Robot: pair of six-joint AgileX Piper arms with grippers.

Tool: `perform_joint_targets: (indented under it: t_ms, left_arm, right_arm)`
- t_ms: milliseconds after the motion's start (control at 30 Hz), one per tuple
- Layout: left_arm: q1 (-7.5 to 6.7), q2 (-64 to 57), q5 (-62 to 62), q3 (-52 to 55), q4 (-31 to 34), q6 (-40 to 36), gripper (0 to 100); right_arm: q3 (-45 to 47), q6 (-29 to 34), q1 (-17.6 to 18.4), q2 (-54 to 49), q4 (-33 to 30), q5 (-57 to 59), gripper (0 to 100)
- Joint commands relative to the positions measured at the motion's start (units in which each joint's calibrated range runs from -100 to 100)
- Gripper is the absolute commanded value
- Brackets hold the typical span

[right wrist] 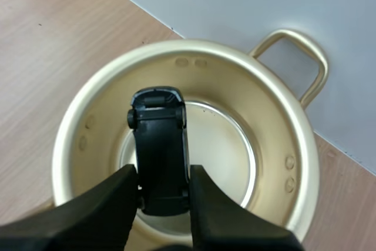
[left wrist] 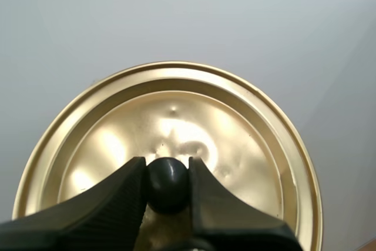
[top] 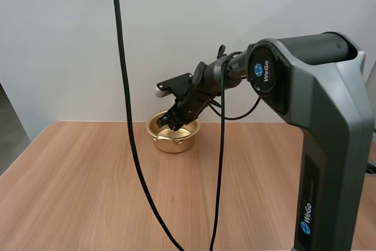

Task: Open the pot, put the car inside, and close it

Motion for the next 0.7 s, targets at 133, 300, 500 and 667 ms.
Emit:
perform_joint_targets:
  t_ms: [133, 300, 500, 667]
  left_arm:
    - [0.16, 0.04, 1.43, -0.01, -0.11, 0.0, 0]
    - [0.16, 0.04, 3.38, -0.01, -0.11, 0.0, 0]
    - [0.16, 0.04, 3.57, -0.01, -0.11, 0.0, 0]
    - [0.16, 0.52, 3.13, -0.01, 0.1, 0.0, 0]
  right_arm:
    - [-0.04, -0.08, -0.02, 3.55, -0.06, -1.81, 0]
    - [-0.04, -0.08, -0.02, 3.55, -0.06, -3.63, 42]
    - [-1.11, 0.02, -0.12, 3.02, 0.36, -3.94, 63]
    - [-1.18, 2.76, -1.87, -1.21, 0.36, 0.5, 16]
